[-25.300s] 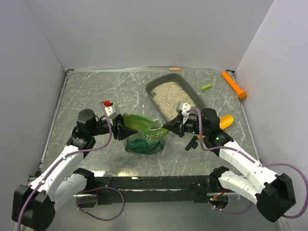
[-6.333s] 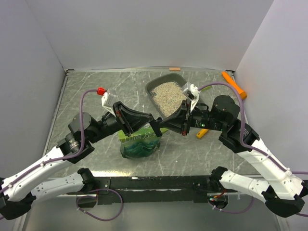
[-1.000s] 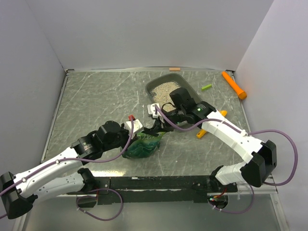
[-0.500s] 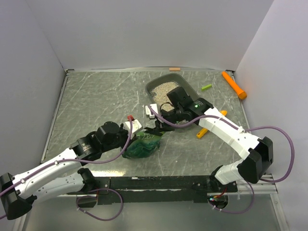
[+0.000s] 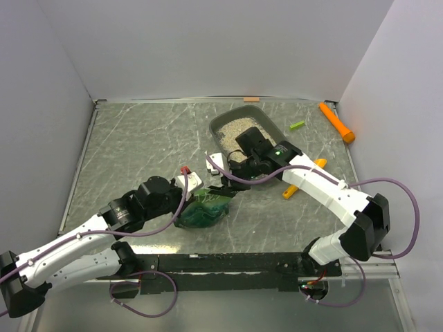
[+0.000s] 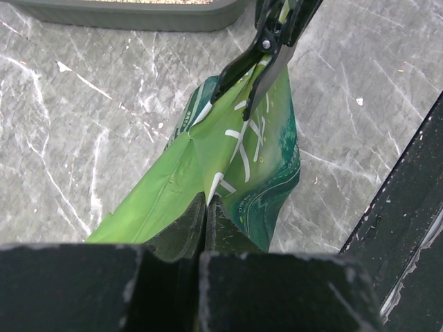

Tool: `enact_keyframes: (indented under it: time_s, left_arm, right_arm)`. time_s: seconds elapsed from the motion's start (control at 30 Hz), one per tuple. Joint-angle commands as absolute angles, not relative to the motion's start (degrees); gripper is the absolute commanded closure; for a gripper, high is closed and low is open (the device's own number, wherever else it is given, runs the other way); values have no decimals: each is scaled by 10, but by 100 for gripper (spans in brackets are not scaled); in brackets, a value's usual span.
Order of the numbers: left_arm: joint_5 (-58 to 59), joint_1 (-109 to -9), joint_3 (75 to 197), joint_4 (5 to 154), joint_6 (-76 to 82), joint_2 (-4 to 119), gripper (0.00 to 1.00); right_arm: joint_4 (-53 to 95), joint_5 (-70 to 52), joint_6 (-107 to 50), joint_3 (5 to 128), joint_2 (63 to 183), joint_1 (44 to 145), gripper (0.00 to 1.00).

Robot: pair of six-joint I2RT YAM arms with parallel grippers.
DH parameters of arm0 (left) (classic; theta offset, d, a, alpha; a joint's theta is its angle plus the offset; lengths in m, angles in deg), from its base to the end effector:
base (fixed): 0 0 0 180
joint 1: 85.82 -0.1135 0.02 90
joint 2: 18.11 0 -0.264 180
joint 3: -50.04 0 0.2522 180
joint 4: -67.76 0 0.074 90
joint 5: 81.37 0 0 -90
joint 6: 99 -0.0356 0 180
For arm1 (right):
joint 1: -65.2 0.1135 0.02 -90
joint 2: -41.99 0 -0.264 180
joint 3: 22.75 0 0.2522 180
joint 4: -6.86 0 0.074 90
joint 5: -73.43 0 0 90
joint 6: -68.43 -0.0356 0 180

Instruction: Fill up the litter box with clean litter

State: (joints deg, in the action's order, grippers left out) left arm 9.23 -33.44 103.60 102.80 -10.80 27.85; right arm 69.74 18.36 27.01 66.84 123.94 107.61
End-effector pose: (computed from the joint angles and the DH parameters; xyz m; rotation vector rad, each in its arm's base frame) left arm 0.1124 -0.1453 0.2861 0.9472 1.8664 -0.5333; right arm 0.2017 0.2119 0.3237 -1.8903 1.5242 0.7185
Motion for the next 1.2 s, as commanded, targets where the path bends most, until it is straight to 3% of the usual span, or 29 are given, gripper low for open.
enact_keyframes:
  time_s: [0.0, 0.47, 0.87, 0.97, 1.03, 1.07, 1.17]
  left_arm:
    - [128, -337, 1041, 1012, -99, 258, 99]
    - [139, -342, 1041, 1011, -98, 253, 99]
    - [142, -347, 1040, 1008, -97, 249, 99]
    - [142, -347, 1039, 1008, -98, 246, 99]
    - [142, -347, 1040, 1008, -97, 248, 99]
    - [140, -347, 1039, 1008, -96, 248, 99]
    - [141, -348, 1038, 1008, -97, 247, 99]
  right_arm:
    - [705, 195, 273, 659, 1247, 1087, 100]
    - [679, 202, 256, 647, 1280, 1126, 99]
    - [635, 212, 230, 640, 1311, 1158, 76]
    - [626, 203, 222, 641, 1308, 1157, 66]
    - [620, 195, 218, 639, 1299, 1157, 26]
    - [618, 190, 218, 639, 1294, 1158, 0]
    - [608, 174, 211, 636, 1278, 1157, 0]
